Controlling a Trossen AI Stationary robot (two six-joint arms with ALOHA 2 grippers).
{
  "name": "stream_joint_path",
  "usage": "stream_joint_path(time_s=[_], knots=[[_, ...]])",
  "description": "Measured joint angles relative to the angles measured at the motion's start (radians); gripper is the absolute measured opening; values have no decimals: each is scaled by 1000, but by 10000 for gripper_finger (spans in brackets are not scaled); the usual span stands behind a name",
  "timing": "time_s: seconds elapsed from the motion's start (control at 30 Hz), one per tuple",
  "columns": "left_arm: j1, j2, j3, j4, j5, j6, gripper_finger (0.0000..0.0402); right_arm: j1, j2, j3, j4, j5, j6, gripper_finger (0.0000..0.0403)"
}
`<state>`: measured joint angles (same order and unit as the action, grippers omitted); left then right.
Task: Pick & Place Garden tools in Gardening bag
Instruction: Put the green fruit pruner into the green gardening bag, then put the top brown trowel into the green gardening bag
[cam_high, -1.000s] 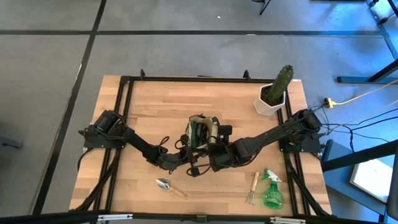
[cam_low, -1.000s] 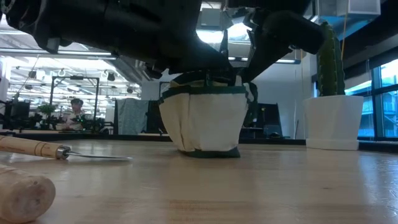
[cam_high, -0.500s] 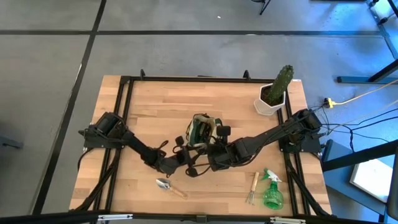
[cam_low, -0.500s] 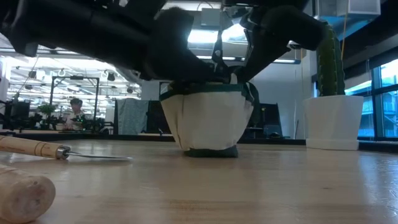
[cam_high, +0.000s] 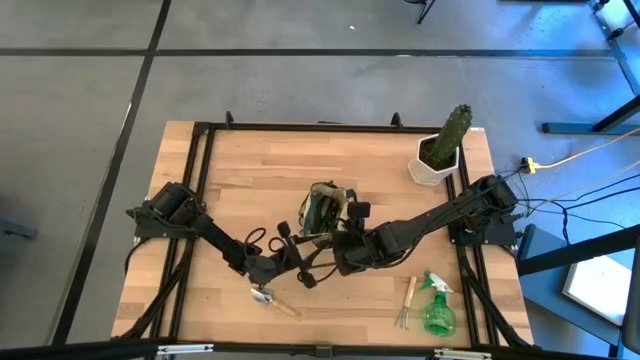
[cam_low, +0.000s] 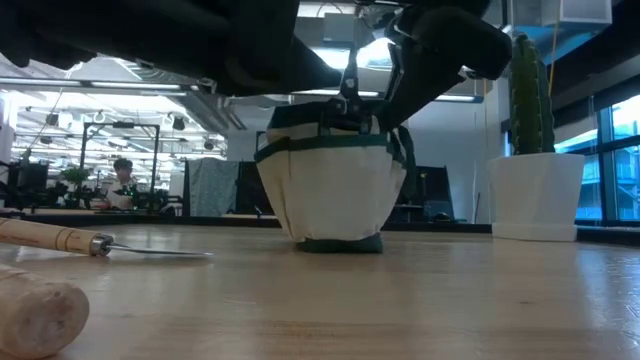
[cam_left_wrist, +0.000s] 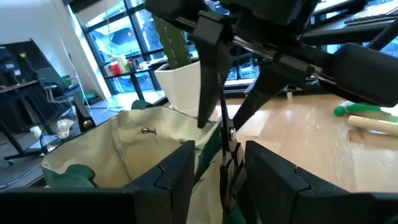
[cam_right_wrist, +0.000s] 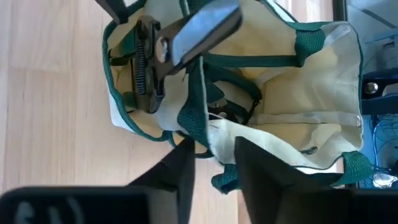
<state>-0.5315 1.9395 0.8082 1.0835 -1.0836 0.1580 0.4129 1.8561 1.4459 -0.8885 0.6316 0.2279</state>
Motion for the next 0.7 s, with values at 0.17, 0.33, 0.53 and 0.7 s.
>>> stream_joint_path(time_s=[0.17, 0.33, 0.53, 0.7], knots=[[-5, -1, 0, 34, 0, 14, 137, 10, 0, 0, -1, 56, 4, 171], [-17, -1, 0, 78, 0, 48, 137, 18, 0, 0, -2, 78, 18, 211], [-36, -1, 0, 132, -29, 118, 137, 29, 0, 13, -33, 73, -13, 230], [-53, -21, 1, 155, -48, 154, 137, 34, -9, 58, -42, 19, -26, 231]])
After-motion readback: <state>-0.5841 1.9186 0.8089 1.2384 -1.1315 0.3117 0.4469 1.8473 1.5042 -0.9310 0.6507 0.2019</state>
